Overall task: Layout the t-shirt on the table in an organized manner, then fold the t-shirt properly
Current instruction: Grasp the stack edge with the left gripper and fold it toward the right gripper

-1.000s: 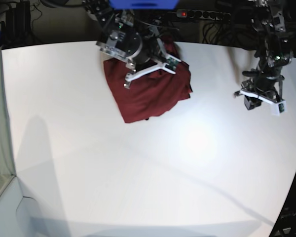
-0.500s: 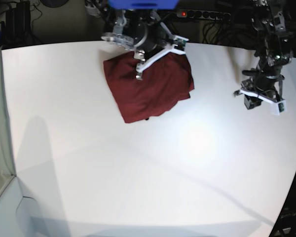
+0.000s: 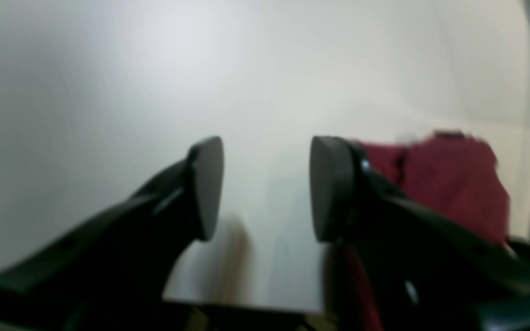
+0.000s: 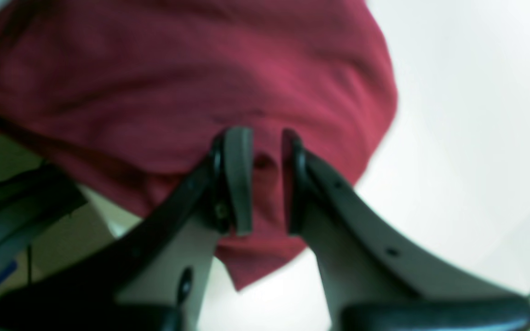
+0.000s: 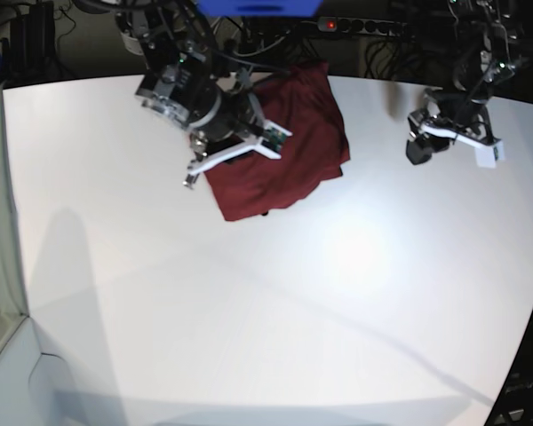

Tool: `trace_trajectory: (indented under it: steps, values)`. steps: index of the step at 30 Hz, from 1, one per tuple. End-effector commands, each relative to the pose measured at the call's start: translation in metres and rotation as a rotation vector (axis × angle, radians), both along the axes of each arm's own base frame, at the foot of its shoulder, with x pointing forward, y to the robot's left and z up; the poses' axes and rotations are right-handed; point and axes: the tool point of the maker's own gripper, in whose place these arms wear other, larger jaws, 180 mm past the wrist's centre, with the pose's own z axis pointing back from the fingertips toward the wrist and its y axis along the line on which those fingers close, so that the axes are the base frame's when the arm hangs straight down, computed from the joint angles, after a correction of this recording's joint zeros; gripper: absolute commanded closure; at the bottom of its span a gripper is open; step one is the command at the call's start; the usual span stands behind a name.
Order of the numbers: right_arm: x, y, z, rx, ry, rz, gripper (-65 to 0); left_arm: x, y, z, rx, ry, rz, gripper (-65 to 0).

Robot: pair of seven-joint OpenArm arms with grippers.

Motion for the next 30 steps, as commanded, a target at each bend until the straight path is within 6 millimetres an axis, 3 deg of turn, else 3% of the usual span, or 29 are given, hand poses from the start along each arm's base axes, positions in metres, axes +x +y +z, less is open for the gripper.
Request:
trace_trajectory:
  steps: [1, 5, 13, 17, 24, 30]
  values:
    - [0.009, -0.002, 0.009, 0.019, -0.036, -0.017, -9.8, 0.001, -0.011, 0.011, -0.051, -0.032, -0.014, -32.1]
    - [0.022, -0.020, 0.013, 0.006, -0.056, -0.073, -9.8, -0.018, -0.037, 0.005, -0.164, 0.013, -0.038, -39.4]
    - [0.025, -0.032, 0.012, -0.004, -0.055, -0.105, -9.8, -0.032, -0.080, 0.004, -0.257, 0.047, -0.127, -63.9]
    - [0.023, -0.032, 0.010, -0.006, -0.049, -0.104, -9.8, -0.037, -0.097, 0.000, -0.282, 0.062, -0.156, -65.0]
    - [0.024, -0.033, 0.010, -0.008, -0.051, -0.104, -9.8, -0.029, -0.133, -0.024, -0.359, 0.112, -0.184, -65.0]
    - [0.033, -0.054, 0.013, -0.019, -0.063, -0.174, -9.8, -0.023, -0.136, -0.040, -0.368, 0.146, -0.178, -65.0]
